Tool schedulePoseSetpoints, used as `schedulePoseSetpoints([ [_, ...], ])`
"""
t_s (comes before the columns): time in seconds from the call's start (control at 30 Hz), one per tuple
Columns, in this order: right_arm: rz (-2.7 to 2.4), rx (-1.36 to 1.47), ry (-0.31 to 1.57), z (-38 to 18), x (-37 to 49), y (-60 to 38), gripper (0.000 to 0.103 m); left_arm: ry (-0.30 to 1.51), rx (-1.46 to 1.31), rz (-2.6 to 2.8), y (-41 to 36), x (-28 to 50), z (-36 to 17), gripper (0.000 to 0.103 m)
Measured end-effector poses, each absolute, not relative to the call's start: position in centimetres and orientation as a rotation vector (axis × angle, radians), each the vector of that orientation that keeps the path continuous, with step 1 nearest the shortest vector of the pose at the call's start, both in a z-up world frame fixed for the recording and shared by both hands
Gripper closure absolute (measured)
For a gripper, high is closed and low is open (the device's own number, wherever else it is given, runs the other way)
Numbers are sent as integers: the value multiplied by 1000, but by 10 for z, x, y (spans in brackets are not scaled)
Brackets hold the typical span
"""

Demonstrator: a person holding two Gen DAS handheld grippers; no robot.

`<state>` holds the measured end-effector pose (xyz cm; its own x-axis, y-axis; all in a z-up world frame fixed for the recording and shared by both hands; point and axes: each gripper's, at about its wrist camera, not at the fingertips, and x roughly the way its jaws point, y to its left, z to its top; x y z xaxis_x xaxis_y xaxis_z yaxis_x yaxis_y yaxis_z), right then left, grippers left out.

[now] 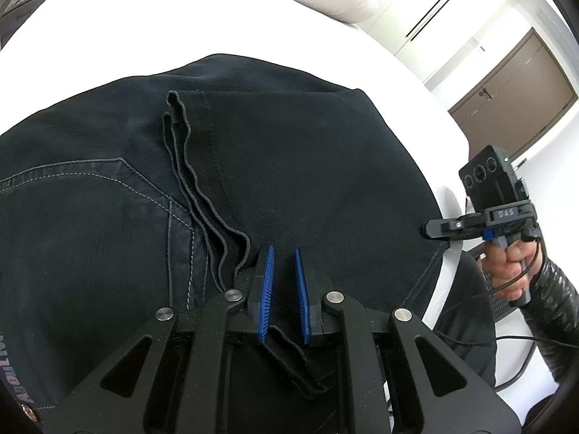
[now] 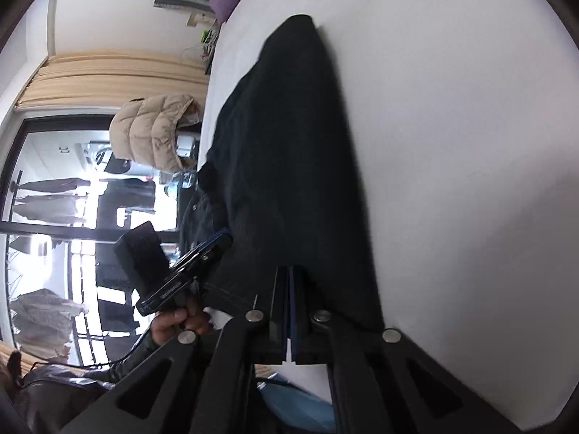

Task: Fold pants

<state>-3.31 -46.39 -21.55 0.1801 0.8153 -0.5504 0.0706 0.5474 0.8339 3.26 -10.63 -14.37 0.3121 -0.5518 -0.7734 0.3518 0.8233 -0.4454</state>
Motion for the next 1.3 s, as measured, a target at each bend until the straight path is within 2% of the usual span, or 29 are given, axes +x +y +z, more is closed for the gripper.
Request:
schedulePoseSetpoints([
  [0.2,557,817,1255,-202,-36,-463,102,1033,-213,-567,-90,1,-112,91],
  [0.23,545,813,1233,-195,-38,-462,82,1002,-235,-563,-79,-9,-102,91],
  [0.27,547,834,1198,-188,-40,-462,49,982,-248,-552,-70,-17,-95,91],
  [0.33,561,904,1086,-171,-47,-458,26,941,-298,-506,-41,-35,-82,90],
  [0.43,636,931,987,-152,-49,-433,26,877,-442,-397,18,-64,-71,90],
  [0.47,660,949,992,-151,-45,-421,28,857,-497,-351,39,-75,-71,86],
  [0.53,703,952,1014,-153,-35,-399,30,834,-615,-251,77,-96,-74,61],
  [0.57,727,943,1023,-153,-28,-384,31,810,-707,-186,99,-111,-79,28],
  [0.6,742,939,1030,-152,-23,-373,33,776,-784,-132,115,-123,-82,13],
  [0.7,766,907,1079,-155,-5,-339,44,724,-951,-48,146,-144,-93,11],
  [0.77,752,875,1131,-161,7,-321,55,741,-1012,-50,151,-146,-104,11],
  [1.03,790,859,1192,-161,32,-293,57,833,-1176,-54,155,-138,-147,12],
  [1.13,779,821,1237,-162,43,-279,66,841,-1267,-45,159,-136,-171,12],
  [1.3,769,784,1312,-175,54,-268,67,802,-1283,-68,160,-118,-177,14],
])
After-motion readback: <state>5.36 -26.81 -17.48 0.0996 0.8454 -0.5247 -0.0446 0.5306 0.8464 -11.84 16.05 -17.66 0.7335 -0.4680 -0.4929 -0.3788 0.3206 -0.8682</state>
